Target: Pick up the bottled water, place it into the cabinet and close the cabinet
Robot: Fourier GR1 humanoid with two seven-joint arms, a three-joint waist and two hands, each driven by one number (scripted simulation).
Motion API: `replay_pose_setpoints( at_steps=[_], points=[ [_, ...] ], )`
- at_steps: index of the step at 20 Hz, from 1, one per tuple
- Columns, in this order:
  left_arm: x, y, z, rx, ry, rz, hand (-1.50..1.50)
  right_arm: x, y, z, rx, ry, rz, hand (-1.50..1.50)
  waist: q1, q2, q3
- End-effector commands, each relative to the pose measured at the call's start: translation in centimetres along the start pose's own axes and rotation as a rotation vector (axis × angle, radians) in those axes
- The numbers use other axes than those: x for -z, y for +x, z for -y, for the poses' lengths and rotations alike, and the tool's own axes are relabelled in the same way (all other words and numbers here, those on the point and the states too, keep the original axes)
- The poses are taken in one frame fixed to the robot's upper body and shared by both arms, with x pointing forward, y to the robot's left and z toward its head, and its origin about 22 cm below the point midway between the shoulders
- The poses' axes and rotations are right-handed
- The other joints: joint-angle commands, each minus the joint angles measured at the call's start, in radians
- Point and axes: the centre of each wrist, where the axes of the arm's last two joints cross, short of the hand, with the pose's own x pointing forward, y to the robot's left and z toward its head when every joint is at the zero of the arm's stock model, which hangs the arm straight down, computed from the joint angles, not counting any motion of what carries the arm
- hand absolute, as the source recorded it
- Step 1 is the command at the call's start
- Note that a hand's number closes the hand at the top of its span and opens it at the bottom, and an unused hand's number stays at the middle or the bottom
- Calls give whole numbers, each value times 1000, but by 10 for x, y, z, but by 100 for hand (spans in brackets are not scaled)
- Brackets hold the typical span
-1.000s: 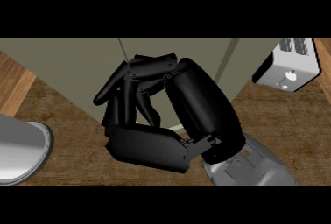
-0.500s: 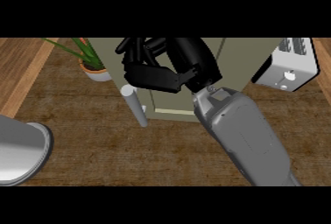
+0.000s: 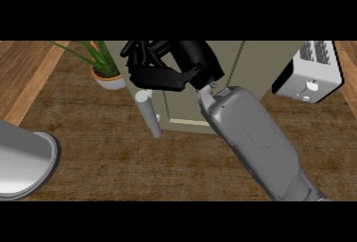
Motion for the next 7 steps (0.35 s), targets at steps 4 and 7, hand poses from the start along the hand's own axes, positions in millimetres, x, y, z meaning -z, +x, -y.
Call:
replay_pose_setpoints(
  at_steps=[4,7],
  points=[
    [8,-2,8,-29,-29,12,150,11,-32,51,-31,-175,-134,150,4,53,2],
    [16,0,-2,-20,-30,8,150,16,-32,44,-9,-169,-143,150,-2,53,1]
  ],
)
